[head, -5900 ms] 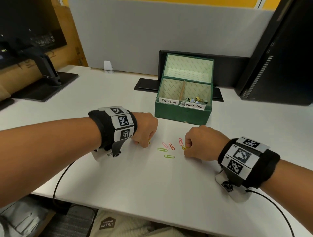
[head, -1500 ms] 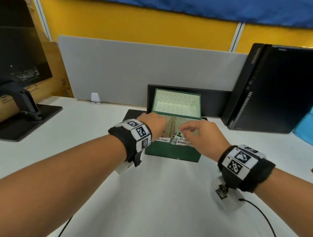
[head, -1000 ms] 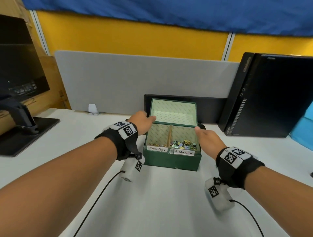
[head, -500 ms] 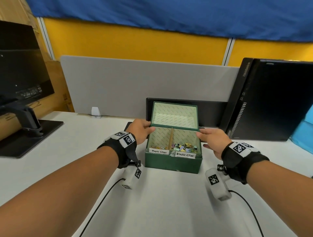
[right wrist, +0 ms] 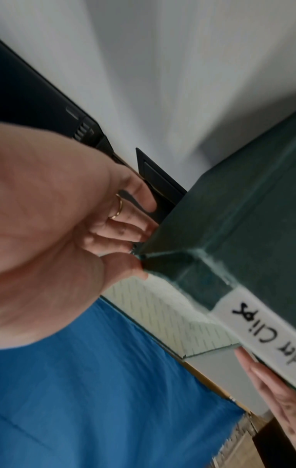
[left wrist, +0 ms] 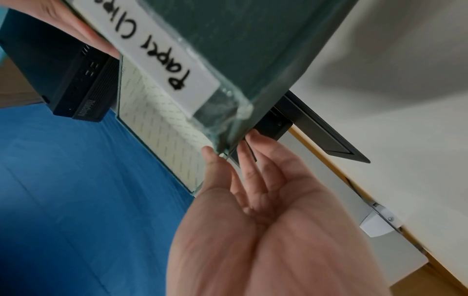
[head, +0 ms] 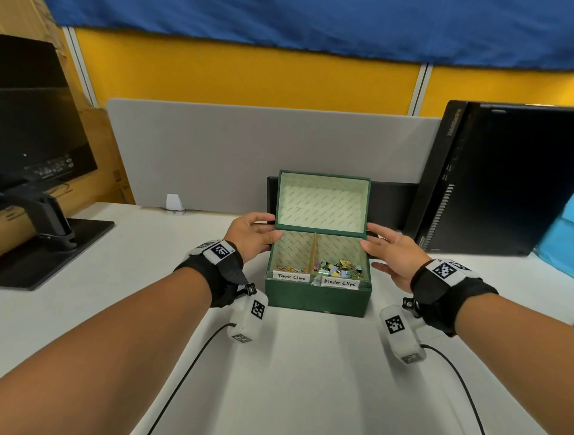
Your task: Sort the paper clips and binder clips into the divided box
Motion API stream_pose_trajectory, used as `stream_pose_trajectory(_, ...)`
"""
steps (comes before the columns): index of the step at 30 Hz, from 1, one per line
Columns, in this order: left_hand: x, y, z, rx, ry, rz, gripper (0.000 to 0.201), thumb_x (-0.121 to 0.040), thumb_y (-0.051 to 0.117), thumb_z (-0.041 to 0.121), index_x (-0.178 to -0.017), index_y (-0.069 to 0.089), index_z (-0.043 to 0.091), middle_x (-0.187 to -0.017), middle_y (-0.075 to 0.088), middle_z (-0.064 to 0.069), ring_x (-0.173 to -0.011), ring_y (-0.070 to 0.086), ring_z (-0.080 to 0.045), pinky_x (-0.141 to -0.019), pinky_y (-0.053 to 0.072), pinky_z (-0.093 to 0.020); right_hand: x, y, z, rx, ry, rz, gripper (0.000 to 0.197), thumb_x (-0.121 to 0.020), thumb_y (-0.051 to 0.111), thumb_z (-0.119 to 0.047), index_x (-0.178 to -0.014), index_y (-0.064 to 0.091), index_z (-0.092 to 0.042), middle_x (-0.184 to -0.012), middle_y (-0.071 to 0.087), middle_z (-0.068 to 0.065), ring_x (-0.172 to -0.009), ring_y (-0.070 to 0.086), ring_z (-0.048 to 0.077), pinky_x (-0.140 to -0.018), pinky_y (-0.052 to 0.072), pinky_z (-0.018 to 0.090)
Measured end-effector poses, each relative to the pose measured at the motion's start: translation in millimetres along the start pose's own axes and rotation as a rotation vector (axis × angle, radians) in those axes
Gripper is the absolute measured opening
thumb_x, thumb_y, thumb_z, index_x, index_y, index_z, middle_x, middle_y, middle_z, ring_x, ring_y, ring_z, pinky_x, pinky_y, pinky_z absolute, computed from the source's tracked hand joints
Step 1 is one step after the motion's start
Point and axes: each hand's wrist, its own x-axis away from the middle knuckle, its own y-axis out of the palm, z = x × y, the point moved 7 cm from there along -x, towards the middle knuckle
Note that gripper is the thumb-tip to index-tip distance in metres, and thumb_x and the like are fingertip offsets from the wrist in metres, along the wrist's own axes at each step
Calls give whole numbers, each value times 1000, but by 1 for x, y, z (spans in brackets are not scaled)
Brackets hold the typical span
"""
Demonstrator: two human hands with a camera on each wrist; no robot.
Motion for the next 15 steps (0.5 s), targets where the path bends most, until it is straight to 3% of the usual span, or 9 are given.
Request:
stream_pose_trajectory(3,-1,0,1,-1,15,-14,52,-85,66,-2,-131,47,12,-117,66,-12,-96,66,-19,-67,56,-24,-2,1,0,-43,-35,-30,56,-93,59,-5,-143,42,-26,-130,62,2,-121,55,22,-105,41,46)
stream_pose_trajectory(7,0,4,5,-8,64,-32,60,-86,62,-7,-139,45,16,-122,62,-7,-106,63,-24,-63,57,-22,0,5,-4,-105,-108,-76,58,-95,50,5,-144,42,-24,-131,62,2,-118,60,20,-84,54,30)
stream_pose_trajectory(10,5,6,8,58,90,-20,47,-90,48,-15,-130,57,10,-113,66,-7,-91,68,-19,-60,56,-21,4,3,-6,-95,-193,-23,52,-94,44,13,-133,55,-19,-121,68,0,-109,65,16,-84,57,28)
stream_pose_trajectory(12,11,1,6,122,38,-21,46,-91,38,-13,-122,64,10,-113,69,-8,-82,69,-13,-65,56,-21,8,-2,-6,-37,-221,34,49,-93,43,15,-123,64,-19,-113,71,-2,-97,69,9,-78,57,21)
stream_pose_trajectory(15,20,0,2,147,-23,-97,45,-92,33,0,-119,67,12,-124,65,-3,-97,64,-15,-81,50,-26,16,-4,-6,60,-189,-11,61,-90,34,15,-116,66,-29,-107,70,-14,-90,67,-4,-72,51,12)
